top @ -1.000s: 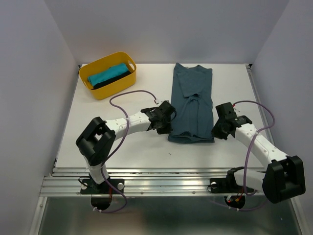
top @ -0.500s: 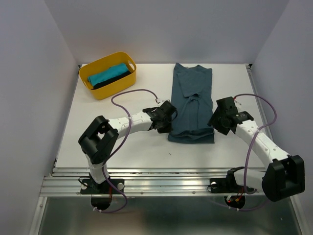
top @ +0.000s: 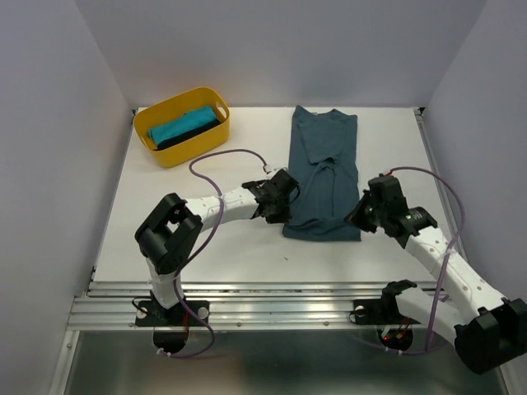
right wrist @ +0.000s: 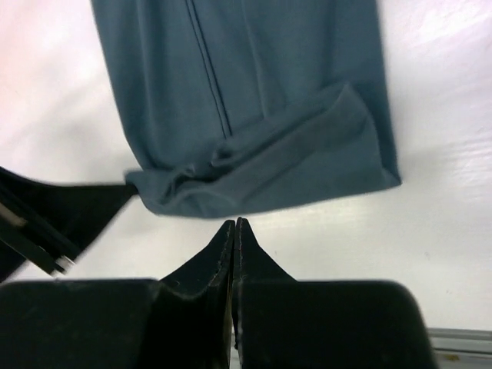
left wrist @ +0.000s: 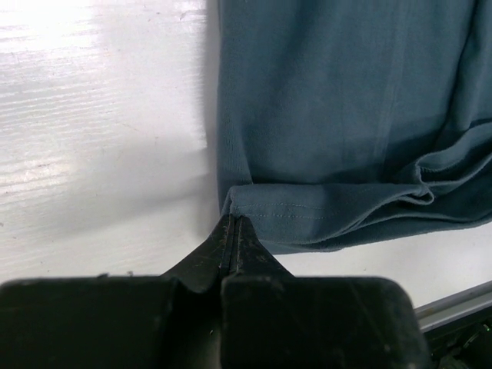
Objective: Roll the t-shirts
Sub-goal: Roll the T-shirt to the center of the board.
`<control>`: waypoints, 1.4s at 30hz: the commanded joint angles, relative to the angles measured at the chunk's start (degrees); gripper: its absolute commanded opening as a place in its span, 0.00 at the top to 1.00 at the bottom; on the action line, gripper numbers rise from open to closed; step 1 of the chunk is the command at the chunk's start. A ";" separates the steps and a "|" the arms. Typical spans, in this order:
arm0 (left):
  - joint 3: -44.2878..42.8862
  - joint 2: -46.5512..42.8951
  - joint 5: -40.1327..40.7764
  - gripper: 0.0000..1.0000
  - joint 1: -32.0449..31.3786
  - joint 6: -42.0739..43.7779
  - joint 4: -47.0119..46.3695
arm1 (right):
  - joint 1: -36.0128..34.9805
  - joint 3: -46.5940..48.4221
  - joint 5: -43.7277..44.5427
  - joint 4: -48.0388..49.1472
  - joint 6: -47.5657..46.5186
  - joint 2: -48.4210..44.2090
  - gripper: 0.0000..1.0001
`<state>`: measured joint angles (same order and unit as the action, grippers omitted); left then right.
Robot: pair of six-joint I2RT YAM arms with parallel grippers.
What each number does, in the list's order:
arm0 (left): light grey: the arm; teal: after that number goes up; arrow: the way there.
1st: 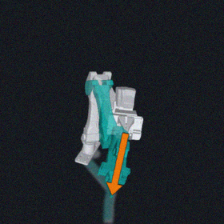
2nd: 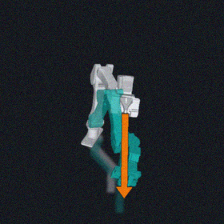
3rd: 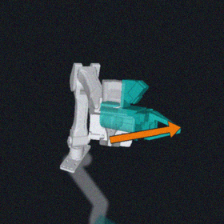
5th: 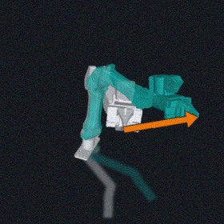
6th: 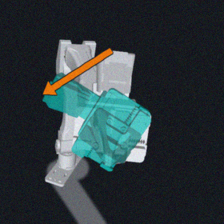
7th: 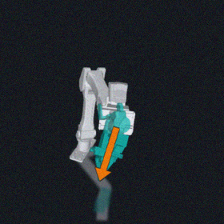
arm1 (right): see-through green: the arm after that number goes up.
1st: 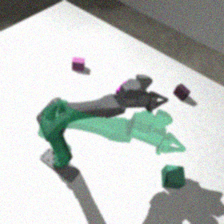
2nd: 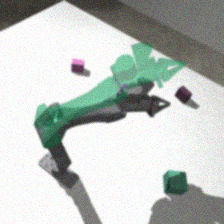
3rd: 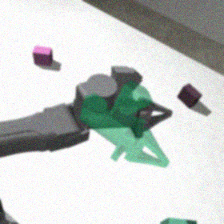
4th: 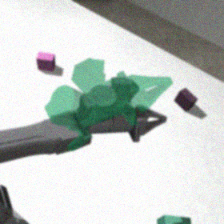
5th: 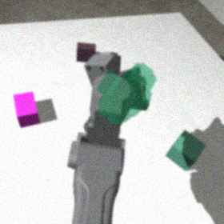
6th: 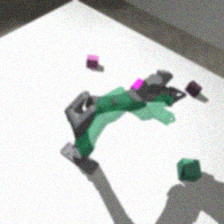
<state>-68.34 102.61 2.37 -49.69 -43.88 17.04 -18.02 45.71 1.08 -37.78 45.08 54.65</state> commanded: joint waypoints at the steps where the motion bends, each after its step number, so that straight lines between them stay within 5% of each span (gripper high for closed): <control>1: -3.12 0.23 3.68 1.00 0.30 0.64 1.15 | -5.08 -5.28 -3.19 3.06 2.55 0.72 0.99; 5: -4.70 -0.48 6.23 0.85 0.30 1.42 1.77 | -6.50 -5.90 -0.82 4.29 3.79 3.35 0.99; 12: -10.15 -5.13 17.31 0.26 0.30 2.92 6.86 | -6.50 -2.65 3.23 7.27 3.17 9.06 0.99; 14: -11.11 -6.62 18.80 0.25 0.30 2.92 8.18 | -6.50 -2.12 2.61 8.07 3.17 10.64 0.99; 16: -10.68 -7.59 18.37 0.27 0.12 2.57 8.80 | -6.50 -1.60 2.43 9.03 3.35 12.67 0.99; 18: -7.96 -9.61 16.18 0.46 -0.32 2.22 7.84 | -6.50 -0.98 3.57 9.39 3.26 14.33 0.99; 19: -6.82 -10.75 12.95 0.82 -0.67 2.30 6.18 | -6.50 -0.19 4.27 9.48 3.09 15.04 0.99; 20: -4.64 -11.11 11.01 0.98 -0.76 2.39 5.03 | -6.50 0.25 5.67 9.48 2.91 15.74 0.99; 29: 0.22 -8.66 -0.26 1.00 -1.46 2.13 -5.70 | -6.50 2.28 11.66 8.95 2.56 24.01 0.99; 42: -1.98 2.51 4.57 1.00 -1.37 2.39 -4.29 | -6.50 0.43 17.11 8.86 1.15 29.64 0.99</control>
<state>-68.53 105.82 4.01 -50.94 -42.15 12.43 -24.12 46.22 14.59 -29.89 47.13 84.44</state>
